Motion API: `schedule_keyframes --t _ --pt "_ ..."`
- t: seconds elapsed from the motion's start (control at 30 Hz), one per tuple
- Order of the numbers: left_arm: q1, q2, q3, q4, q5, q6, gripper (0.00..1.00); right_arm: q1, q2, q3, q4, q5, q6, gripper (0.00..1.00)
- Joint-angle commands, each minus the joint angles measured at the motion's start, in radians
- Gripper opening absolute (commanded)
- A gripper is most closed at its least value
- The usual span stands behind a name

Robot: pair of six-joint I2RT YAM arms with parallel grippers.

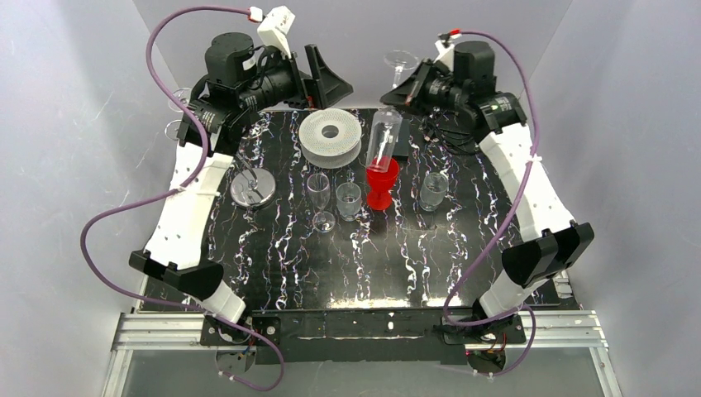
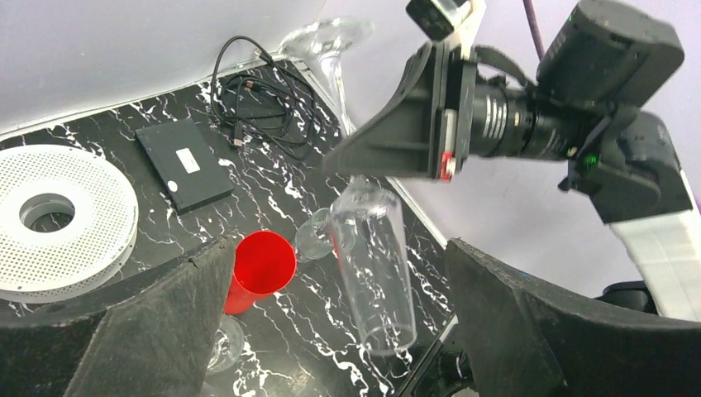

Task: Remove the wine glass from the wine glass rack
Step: Place the wine glass at the center of the board.

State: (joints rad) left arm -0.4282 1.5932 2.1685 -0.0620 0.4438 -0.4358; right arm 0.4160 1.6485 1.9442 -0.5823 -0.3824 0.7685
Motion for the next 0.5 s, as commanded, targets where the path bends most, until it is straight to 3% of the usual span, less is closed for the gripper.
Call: schedule_keyframes --t 0.0,0.13,0.3,0.47 --pt "-0.019 -0.075 -0.012 0.030 0.012 0.072 0.98 -0.104 -0.006 0.020 0.038 -0.060 0.285 0.01" --pt "-0.037 -0.077 -0.022 0.028 0.014 0.092 0.97 -0.159 -0.038 -0.029 0.091 -0.057 0.447 0.01" --pt "-0.065 -0.054 0.004 0.031 0.021 0.105 0.95 -0.181 -0.082 -0.007 -0.031 0.105 0.595 0.01" --pt "-0.112 -0.023 0.034 0.031 0.027 0.117 0.91 -0.207 -0.207 -0.156 -0.040 0.234 0.815 0.01"
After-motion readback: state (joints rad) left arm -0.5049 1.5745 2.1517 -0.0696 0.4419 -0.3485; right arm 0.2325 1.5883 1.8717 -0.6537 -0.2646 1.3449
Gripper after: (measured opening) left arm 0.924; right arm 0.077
